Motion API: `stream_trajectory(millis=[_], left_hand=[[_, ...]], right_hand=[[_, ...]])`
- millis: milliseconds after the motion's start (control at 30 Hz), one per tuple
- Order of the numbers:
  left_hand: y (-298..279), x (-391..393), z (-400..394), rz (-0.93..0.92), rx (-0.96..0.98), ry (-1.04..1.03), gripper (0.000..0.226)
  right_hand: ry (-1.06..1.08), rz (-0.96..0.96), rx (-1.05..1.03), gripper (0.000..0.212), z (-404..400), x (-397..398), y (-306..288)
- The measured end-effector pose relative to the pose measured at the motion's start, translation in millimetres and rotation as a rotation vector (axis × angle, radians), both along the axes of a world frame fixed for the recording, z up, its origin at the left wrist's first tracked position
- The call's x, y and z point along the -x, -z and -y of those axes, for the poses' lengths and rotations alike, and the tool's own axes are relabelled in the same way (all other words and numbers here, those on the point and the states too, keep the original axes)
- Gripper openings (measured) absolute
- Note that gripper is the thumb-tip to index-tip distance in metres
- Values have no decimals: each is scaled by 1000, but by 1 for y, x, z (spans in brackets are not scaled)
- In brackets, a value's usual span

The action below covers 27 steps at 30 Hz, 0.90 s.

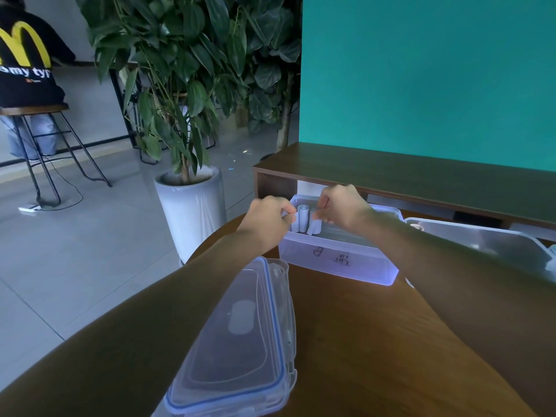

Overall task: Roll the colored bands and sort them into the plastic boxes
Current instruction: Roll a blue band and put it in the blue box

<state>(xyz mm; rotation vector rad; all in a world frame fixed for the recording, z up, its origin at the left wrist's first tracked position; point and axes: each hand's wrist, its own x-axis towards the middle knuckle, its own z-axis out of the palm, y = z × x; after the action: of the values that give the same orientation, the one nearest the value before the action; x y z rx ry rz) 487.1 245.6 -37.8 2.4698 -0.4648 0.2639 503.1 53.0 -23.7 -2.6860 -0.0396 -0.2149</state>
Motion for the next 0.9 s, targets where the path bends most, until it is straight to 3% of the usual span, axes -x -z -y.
stream_trajectory(millis=[900], left_hand=[[2, -3, 0, -15, 4, -19, 23]], right_hand=[[-70, 33, 24, 19, 10, 6, 3]])
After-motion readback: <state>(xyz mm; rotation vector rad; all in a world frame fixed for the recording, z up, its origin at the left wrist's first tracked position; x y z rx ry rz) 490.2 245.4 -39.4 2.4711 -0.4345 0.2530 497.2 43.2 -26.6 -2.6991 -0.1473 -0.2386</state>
